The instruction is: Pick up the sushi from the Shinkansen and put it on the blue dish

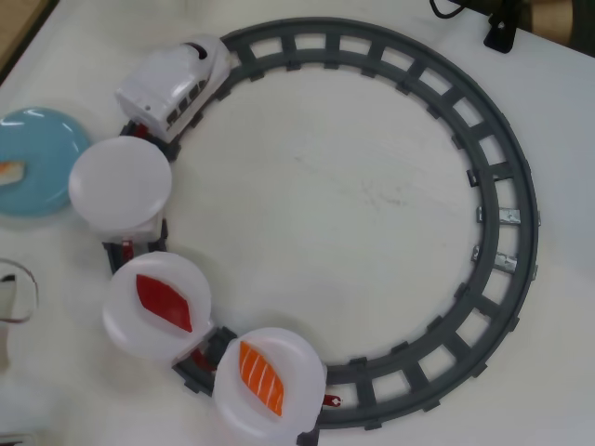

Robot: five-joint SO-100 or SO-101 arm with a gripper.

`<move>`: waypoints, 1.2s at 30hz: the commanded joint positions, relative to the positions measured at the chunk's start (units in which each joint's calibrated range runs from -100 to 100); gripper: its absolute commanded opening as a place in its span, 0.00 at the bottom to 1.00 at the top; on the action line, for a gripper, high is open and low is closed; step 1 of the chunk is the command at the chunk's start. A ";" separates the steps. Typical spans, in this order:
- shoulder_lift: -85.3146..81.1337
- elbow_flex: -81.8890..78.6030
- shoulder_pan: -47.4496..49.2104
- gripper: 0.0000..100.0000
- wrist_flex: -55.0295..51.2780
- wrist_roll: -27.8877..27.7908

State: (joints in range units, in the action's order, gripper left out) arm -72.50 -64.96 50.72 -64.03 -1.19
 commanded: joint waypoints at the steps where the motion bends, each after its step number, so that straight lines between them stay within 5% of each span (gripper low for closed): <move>1: -14.81 -11.06 -0.01 0.39 0.55 -0.54; 9: -23.10 -20.70 -0.72 0.37 -1.91 -0.07; 21: -25.34 -25.12 -0.72 0.03 -2.25 1.29; 36: -25.34 -27.74 -0.72 0.03 -2.08 1.14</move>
State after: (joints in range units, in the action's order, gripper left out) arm -97.64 -92.50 50.55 -66.47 -0.31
